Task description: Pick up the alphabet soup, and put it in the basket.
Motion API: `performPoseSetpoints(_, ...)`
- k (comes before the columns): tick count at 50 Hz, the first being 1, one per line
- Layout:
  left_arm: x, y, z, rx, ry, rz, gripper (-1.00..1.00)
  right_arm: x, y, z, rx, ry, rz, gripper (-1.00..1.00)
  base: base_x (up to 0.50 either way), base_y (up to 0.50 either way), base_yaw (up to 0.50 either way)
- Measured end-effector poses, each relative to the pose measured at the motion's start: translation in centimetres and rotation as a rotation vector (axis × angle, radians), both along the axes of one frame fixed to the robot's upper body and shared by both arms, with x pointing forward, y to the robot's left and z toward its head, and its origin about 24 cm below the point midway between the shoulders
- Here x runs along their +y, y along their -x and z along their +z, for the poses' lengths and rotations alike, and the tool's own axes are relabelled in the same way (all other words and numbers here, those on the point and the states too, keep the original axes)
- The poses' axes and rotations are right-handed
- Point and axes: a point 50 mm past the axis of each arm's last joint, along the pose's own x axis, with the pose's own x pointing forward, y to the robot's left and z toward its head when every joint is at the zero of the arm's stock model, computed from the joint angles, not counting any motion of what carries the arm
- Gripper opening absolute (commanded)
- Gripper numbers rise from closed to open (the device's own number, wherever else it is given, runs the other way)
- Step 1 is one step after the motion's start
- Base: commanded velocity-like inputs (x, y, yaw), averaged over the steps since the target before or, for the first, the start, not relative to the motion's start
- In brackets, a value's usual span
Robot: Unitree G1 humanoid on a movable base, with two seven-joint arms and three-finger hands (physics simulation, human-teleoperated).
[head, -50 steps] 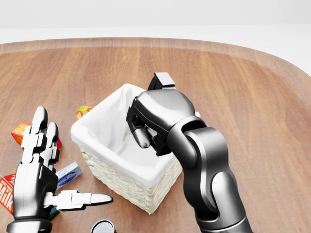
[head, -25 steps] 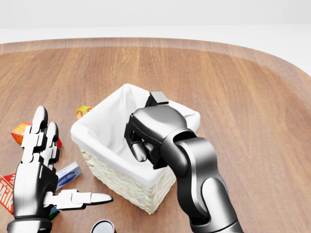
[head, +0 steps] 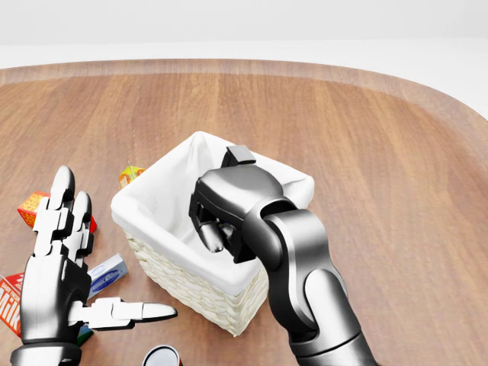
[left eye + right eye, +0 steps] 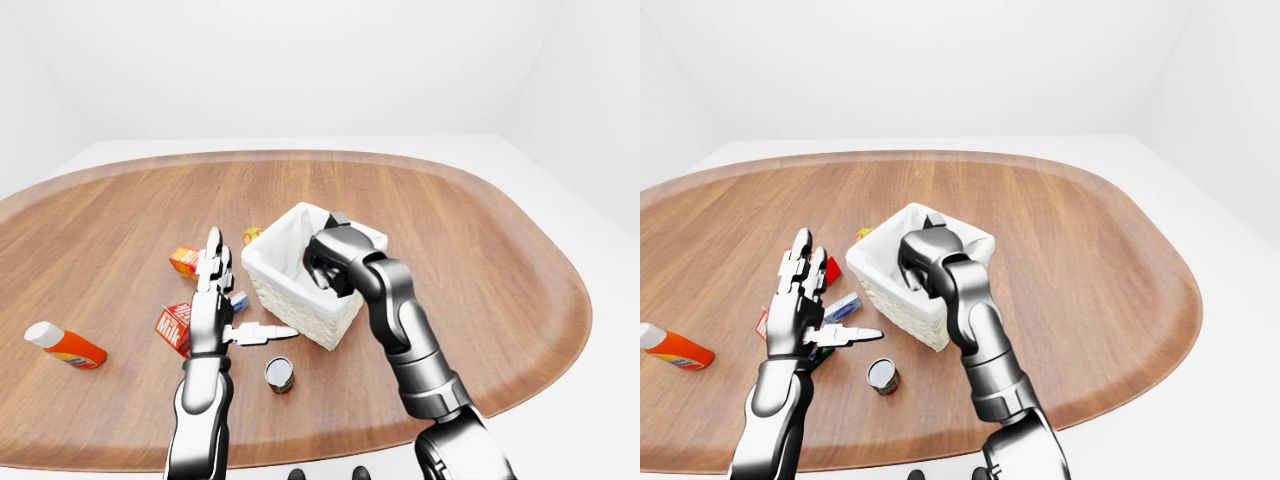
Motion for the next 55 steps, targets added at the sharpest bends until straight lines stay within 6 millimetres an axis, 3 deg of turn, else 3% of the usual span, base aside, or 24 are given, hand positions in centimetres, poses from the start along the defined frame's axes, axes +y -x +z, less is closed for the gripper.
performPoseSetpoints(26,0.0,-0.2,-0.3,0.011,0.002,-0.002,1.0,1.2,-2.0,-0.8,0.093,0.042,0.024,-1.0,0.0,0.0,0.0)
performPoseSetpoints(55,0.0,0.0,0.1,-0.002,0.002,-0.007,1.0,2.4,-3.3,-0.4,0.136,0.071,0.052,-1.0,0.0,0.0,0.0)
